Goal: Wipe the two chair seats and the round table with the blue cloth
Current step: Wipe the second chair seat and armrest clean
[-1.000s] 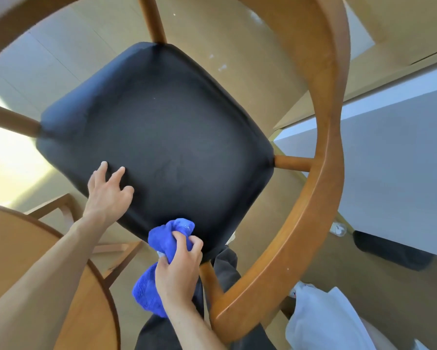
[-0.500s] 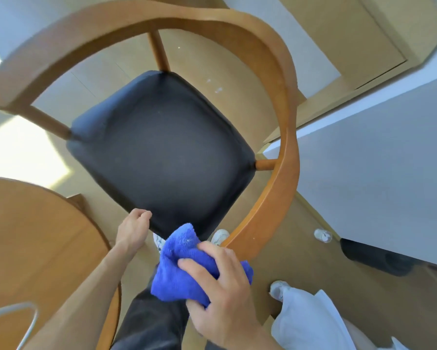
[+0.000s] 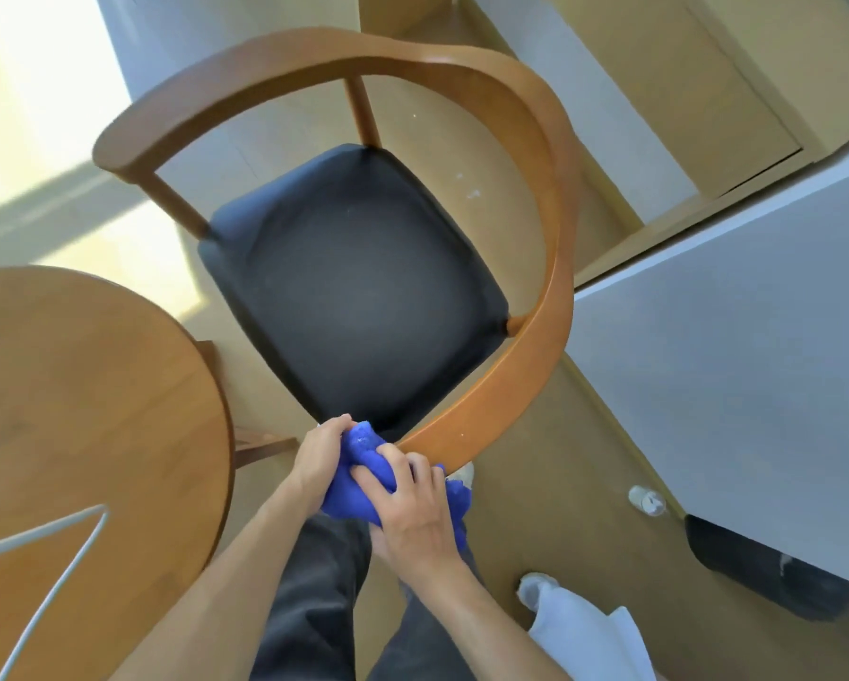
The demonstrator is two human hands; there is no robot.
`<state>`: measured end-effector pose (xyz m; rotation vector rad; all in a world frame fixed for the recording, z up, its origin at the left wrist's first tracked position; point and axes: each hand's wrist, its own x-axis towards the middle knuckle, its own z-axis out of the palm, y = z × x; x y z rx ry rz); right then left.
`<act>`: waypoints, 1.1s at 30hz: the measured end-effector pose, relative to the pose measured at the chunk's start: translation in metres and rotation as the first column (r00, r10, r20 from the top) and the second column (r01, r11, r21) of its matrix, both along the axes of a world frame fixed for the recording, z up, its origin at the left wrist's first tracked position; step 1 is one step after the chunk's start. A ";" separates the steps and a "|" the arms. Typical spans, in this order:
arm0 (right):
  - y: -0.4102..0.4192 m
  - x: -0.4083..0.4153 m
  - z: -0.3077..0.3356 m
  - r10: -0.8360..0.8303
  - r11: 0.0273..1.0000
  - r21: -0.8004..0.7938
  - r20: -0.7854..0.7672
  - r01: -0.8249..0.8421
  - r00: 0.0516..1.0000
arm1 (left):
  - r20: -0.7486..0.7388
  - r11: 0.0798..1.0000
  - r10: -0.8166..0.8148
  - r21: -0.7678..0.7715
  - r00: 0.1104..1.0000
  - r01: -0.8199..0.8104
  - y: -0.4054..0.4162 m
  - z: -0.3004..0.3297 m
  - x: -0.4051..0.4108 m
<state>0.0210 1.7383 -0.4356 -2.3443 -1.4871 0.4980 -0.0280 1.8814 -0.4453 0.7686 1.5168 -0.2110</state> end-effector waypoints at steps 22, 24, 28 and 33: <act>0.015 0.257 -0.026 -0.450 0.893 0.053 0.142 0.447 0.882 | -0.495 0.768 0.002 0.557 0.869 0.315 -0.073 -0.021 0.033; 0.010 0.222 -0.025 -0.362 0.932 0.047 0.190 0.359 0.913 | -0.532 0.768 0.027 0.553 0.846 0.323 -0.073 -0.020 0.037; 0.000 0.166 -0.020 -0.249 0.968 0.043 0.175 0.245 0.953 | -0.587 0.819 0.032 0.479 0.809 0.315 -0.069 -0.014 0.044; -0.016 0.127 -0.022 -0.088 0.995 0.056 0.152 0.081 0.984 | -0.621 0.858 0.016 0.411 0.784 0.308 -0.064 -0.002 0.052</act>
